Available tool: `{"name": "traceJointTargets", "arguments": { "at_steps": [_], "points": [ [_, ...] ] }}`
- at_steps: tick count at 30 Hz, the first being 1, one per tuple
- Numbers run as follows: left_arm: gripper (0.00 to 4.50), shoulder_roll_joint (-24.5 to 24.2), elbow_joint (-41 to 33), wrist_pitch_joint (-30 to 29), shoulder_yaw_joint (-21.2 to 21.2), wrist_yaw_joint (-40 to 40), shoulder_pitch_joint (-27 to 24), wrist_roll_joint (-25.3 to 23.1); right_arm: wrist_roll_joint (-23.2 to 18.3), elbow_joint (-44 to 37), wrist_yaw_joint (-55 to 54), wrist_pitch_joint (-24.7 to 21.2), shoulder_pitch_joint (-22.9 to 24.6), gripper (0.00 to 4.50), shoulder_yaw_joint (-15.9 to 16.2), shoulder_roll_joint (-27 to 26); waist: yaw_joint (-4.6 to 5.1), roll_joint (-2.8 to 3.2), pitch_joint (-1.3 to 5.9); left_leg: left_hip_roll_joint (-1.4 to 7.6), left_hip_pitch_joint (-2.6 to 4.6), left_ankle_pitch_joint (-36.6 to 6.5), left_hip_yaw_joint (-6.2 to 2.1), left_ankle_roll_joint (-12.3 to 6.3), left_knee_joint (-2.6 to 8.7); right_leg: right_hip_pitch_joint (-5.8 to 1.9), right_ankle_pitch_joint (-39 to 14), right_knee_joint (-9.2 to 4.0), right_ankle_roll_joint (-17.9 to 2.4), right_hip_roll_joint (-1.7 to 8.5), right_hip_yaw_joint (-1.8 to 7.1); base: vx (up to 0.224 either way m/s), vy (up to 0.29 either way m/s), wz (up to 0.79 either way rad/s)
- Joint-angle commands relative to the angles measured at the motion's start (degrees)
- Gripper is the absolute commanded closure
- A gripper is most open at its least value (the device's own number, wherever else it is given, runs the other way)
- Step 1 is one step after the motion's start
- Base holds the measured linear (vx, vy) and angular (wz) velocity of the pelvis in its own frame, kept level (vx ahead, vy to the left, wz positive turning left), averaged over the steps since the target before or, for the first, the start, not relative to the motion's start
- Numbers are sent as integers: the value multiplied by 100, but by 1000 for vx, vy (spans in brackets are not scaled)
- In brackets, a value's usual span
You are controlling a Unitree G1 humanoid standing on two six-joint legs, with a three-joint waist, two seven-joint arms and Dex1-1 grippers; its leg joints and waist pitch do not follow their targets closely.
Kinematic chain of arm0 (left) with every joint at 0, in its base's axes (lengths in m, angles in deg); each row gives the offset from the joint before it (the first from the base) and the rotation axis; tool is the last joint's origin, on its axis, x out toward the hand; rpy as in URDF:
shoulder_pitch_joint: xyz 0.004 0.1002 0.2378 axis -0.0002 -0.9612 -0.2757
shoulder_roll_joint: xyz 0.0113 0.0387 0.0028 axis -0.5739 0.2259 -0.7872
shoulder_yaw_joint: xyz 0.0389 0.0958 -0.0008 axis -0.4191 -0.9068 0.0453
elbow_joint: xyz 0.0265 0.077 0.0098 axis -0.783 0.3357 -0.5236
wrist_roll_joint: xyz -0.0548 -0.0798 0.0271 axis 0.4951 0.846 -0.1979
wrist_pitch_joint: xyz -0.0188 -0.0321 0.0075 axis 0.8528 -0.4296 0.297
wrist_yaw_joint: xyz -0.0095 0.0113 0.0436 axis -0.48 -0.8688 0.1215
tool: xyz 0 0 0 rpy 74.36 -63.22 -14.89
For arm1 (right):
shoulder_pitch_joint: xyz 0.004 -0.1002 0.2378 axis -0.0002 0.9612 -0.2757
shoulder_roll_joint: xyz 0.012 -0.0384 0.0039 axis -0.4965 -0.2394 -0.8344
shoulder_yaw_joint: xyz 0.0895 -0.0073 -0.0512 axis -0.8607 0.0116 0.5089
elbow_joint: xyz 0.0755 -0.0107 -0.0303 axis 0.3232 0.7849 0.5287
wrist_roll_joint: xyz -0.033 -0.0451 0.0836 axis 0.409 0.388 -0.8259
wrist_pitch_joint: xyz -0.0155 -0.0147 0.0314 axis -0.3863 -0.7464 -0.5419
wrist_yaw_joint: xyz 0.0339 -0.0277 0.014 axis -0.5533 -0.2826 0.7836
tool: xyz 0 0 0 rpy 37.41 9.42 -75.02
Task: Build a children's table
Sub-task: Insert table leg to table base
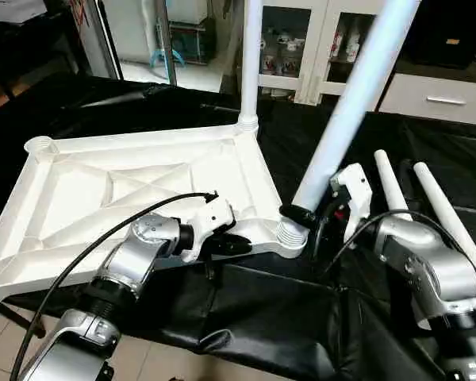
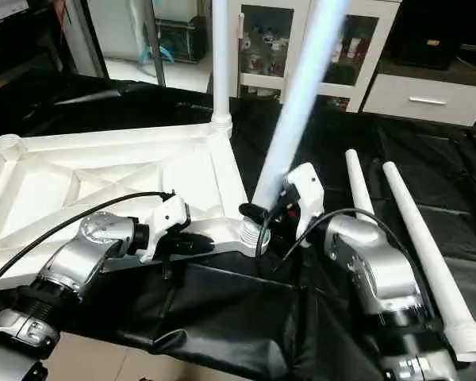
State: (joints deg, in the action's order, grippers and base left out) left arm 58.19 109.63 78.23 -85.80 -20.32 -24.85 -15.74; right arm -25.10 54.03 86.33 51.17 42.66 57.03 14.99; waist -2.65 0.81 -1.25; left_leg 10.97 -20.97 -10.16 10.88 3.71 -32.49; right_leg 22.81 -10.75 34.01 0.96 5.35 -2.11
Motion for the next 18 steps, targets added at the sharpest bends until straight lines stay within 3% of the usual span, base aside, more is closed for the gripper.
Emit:
{"name": "traceJointTargets", "arguments": {
  "at_steps": [1,5,7,10,18],
  "points": [
    [450,-46,93,-5,141,53,-22,165,494,322,-152,-280,462,266,277,220,-15,-36,204,190,53,-1945,-82,41,428,-158,-1805,-502,-882,227,168,0,0,0],
    [450,-40,113,-3,133,47,-8,161,688,176,-6,-276,566,266,582,401,-20,-36,202,196,53,-1913,-83,30,429,-163,-1732,-495,-883,222,168,0,0,0],
    [450,-45,113,-2,133,42,-8,160,677,123,24,-353,558,266,633,430,-31,-6,206,194,56,-1887,-78,20,426,-161,-1657,-487,-906,223,175,0,0,0],
    [450,-48,113,-4,131,35,-4,161,646,63,127,-557,457,266,743,495,-31,-24,213,192,52,-1875,-77,6,421,-174,-1589,-483,-920,219,172,0,0,0],
    [450,-46,82,-23,127,48,-22,174,679,423,23,-727,159,266,774,390,-36,-52,209,190,47,-1826,-73,-14,417,-173,-1687,-480,-929,229,171,0,0,0]
  ]
}}
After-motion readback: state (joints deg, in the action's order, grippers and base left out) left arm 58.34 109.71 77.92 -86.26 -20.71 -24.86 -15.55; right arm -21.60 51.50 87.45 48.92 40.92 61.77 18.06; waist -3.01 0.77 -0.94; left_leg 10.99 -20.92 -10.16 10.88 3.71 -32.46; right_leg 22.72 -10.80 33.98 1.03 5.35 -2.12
